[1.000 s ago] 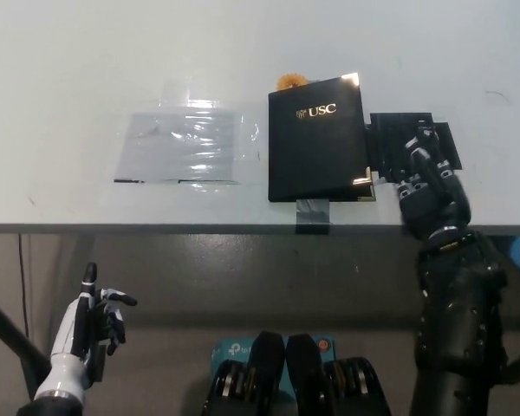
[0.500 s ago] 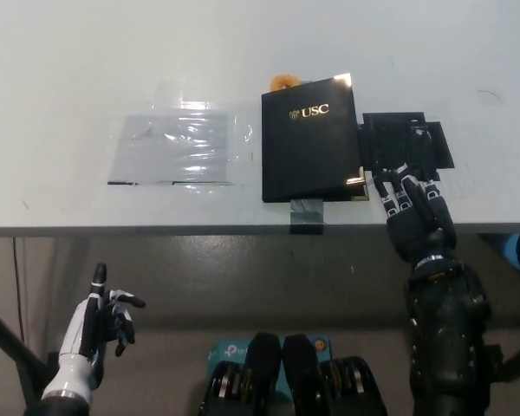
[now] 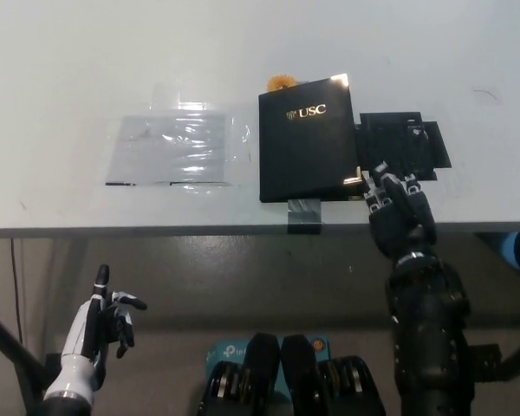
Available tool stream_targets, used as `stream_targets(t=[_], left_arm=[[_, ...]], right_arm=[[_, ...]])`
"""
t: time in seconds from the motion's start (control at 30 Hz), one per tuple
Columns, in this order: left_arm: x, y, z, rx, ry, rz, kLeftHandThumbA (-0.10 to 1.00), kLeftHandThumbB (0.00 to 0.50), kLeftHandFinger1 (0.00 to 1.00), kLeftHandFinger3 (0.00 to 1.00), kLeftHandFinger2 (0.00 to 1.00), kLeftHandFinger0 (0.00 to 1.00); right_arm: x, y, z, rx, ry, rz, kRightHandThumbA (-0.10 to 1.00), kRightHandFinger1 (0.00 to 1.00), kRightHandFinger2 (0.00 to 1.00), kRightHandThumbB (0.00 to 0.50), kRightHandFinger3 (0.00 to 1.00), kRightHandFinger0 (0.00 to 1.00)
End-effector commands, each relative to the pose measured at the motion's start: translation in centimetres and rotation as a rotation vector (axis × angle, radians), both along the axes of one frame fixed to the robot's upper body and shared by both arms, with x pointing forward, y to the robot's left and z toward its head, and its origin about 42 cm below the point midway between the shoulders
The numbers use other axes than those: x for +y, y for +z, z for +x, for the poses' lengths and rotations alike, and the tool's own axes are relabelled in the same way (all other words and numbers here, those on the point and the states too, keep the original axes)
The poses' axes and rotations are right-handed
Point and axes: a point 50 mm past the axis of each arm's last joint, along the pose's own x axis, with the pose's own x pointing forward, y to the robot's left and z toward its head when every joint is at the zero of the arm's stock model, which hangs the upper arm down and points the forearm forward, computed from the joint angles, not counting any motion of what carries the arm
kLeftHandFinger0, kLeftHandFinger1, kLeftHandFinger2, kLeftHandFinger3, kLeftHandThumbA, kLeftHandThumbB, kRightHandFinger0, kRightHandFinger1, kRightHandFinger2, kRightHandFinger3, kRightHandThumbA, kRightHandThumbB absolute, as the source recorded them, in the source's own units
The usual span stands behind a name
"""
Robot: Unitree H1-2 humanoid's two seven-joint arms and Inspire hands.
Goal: The robot uses its right hand to push the cover of the diary kept in the middle of the desk towards the left to open it
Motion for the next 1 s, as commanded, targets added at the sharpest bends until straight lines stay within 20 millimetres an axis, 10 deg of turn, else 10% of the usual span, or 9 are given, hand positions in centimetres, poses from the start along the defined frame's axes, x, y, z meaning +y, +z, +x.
stream_targets(t=[0.0, 0.33, 0.57, 0.83, 0.97], left_arm=[[0.0, 0.9, 0.4, -0.034, -0.007, 0.020, 1.00, 0.402, 0.17, 0.31, 0.14, 0.08], [0.0, 1.1, 0.9, -0.048, -0.022, 0.032, 1.00, 0.449, 0.17, 0.32, 0.12, 0.10], [-0.2, 1.4, 1.2, -0.050, -0.032, 0.034, 1.00, 0.450, 0.18, 0.33, 0.13, 0.11], [-0.4, 1.4, 1.0, -0.037, -0.041, 0.038, 1.00, 0.416, 0.18, 0.35, 0.15, 0.12], [-0.5, 1.5, 1.1, -0.043, -0.047, 0.044, 1.00, 0.424, 0.18, 0.32, 0.14, 0.12]], right_arm=[[3.3, 2.8, 1.5, 0.010, 0.057, -0.022, 1.00, 0.86, 0.88, 0.178, 1.00, 0.80], [6.1, 5.4, 3.2, 0.044, 0.092, -0.092, 1.00, 0.81, 0.83, 0.176, 0.96, 0.73], [7.1, 3.8, 1.9, 0.073, 0.099, -0.082, 1.00, 0.84, 0.88, 0.130, 0.98, 0.80], [9.8, 2.3, 0.3, 0.038, 0.144, -0.260, 1.00, 0.83, 0.88, 0.192, 1.00, 0.76], [11.7, 4.9, 0.1, -0.100, 0.190, -0.441, 1.00, 1.00, 1.00, 0.215, 1.00, 1.00]])
